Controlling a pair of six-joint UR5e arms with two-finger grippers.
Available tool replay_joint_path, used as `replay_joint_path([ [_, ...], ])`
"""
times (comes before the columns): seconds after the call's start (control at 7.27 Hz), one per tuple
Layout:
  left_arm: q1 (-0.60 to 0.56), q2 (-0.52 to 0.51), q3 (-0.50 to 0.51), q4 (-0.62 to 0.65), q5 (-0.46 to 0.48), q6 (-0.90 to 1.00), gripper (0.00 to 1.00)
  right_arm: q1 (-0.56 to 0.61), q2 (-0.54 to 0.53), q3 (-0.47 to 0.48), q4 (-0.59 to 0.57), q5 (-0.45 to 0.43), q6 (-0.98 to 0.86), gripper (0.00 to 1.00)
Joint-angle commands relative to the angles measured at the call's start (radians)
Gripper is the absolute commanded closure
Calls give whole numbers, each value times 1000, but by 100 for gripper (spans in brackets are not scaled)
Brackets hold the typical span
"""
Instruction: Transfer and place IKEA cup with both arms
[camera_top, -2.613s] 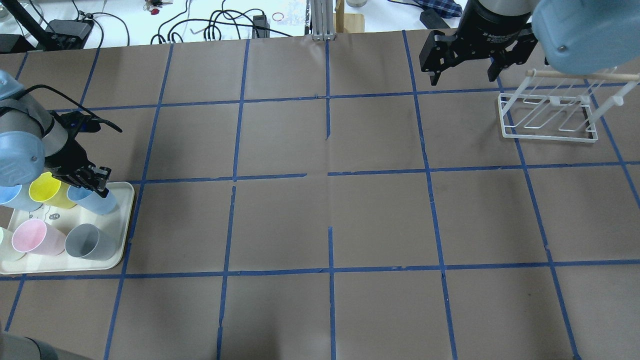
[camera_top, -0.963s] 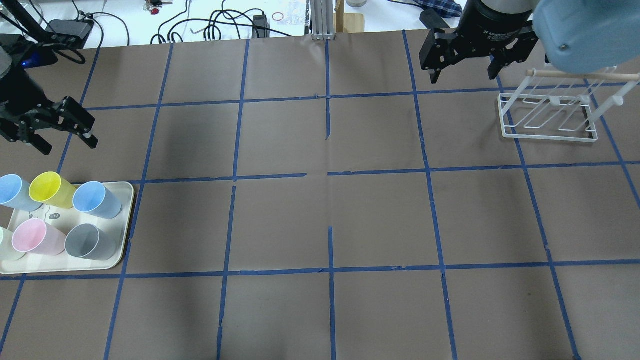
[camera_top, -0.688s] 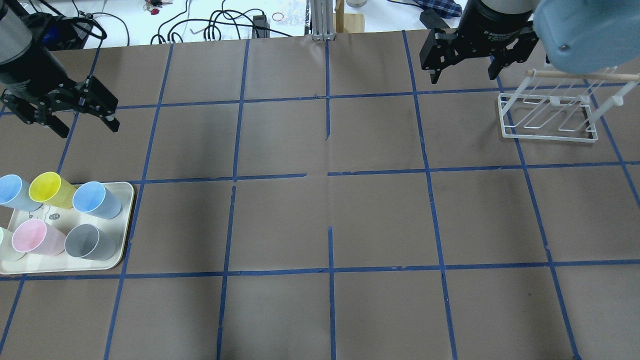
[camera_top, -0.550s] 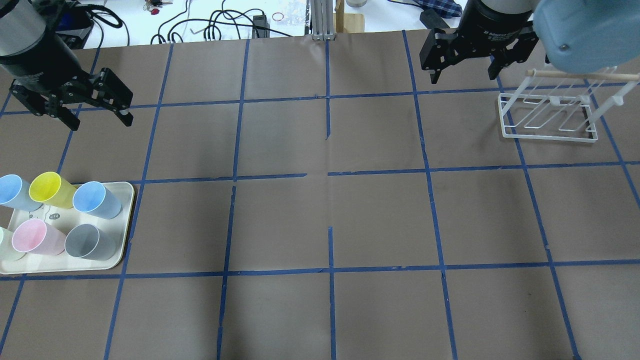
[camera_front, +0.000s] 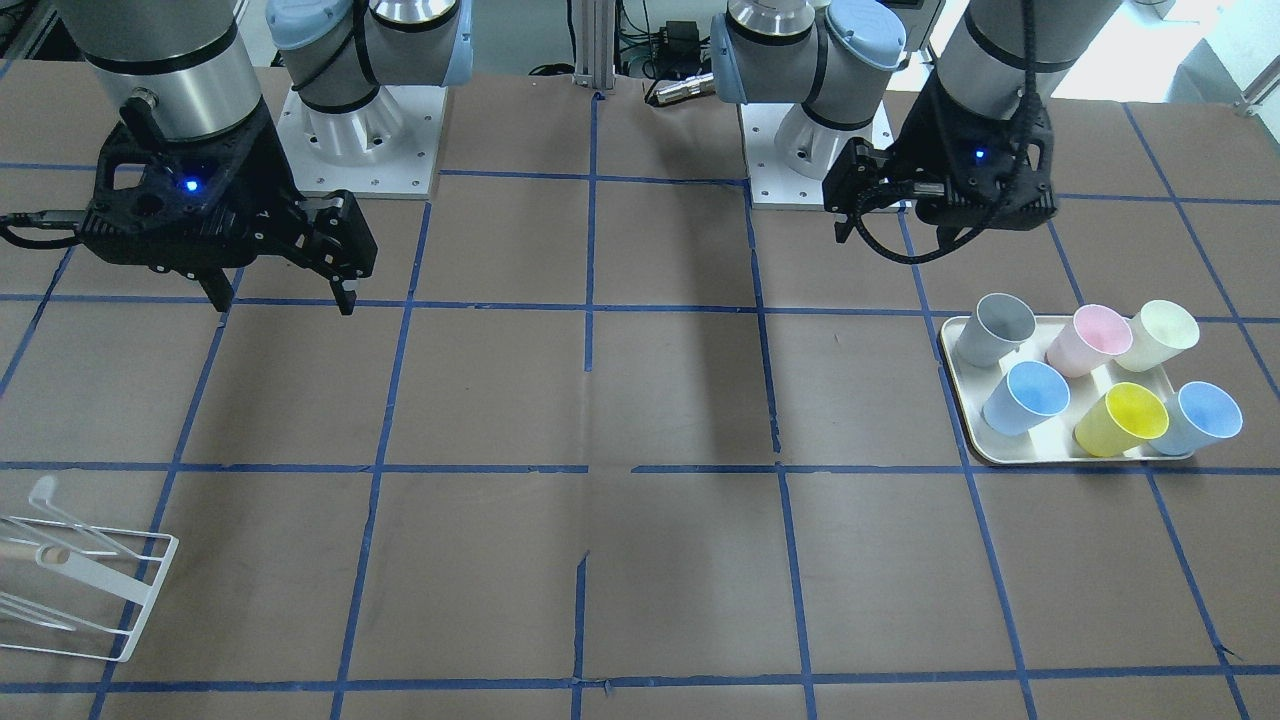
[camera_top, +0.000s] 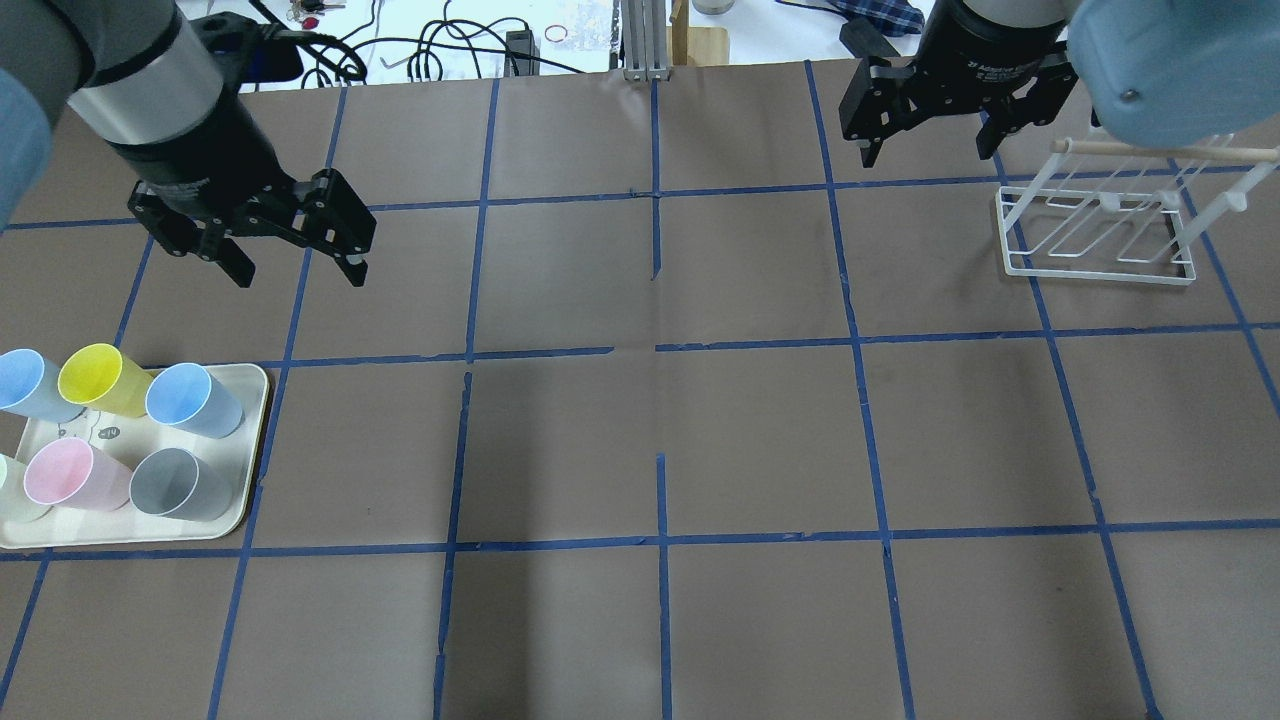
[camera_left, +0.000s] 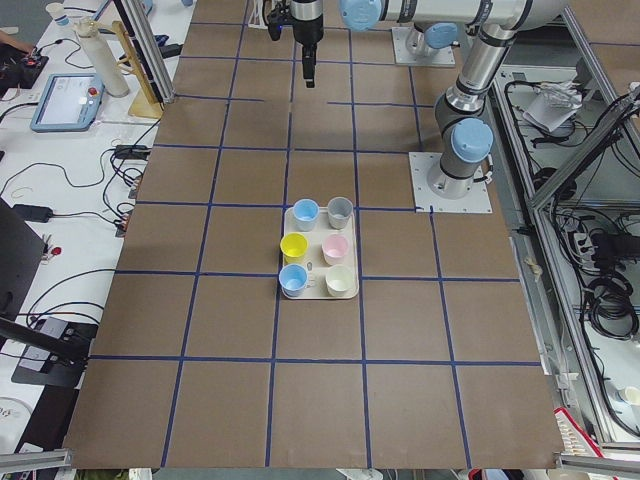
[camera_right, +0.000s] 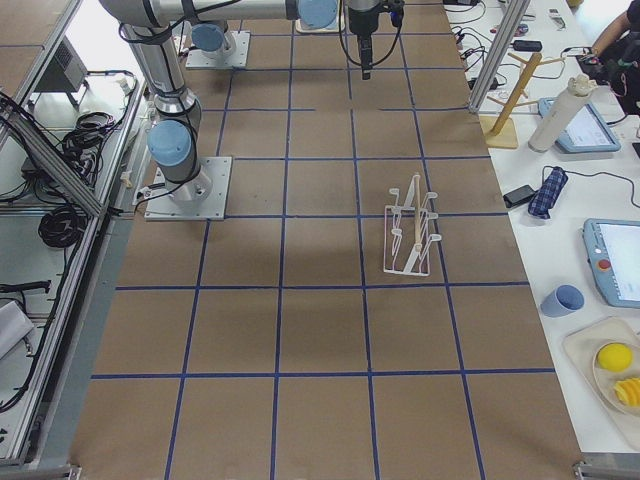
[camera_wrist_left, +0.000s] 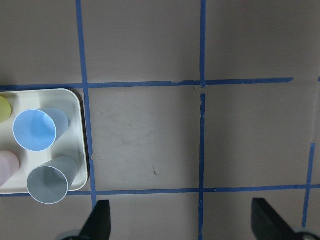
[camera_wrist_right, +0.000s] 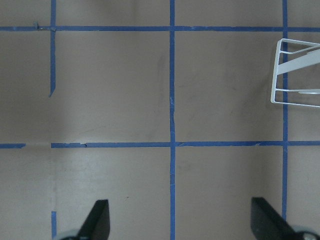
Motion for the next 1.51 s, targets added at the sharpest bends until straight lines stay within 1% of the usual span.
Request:
replay_joint_path([
  [0.0,-41,12,-23,7,3,-19,0,0,0,0,-1,0,0,0],
  [0.28,-41,15,-30,7,26,-16,0,0,0,0,-1,0,0,0],
  [1.38,-41,27,-32,7,25,-16,0,0,-17,8,11,0,0,0],
])
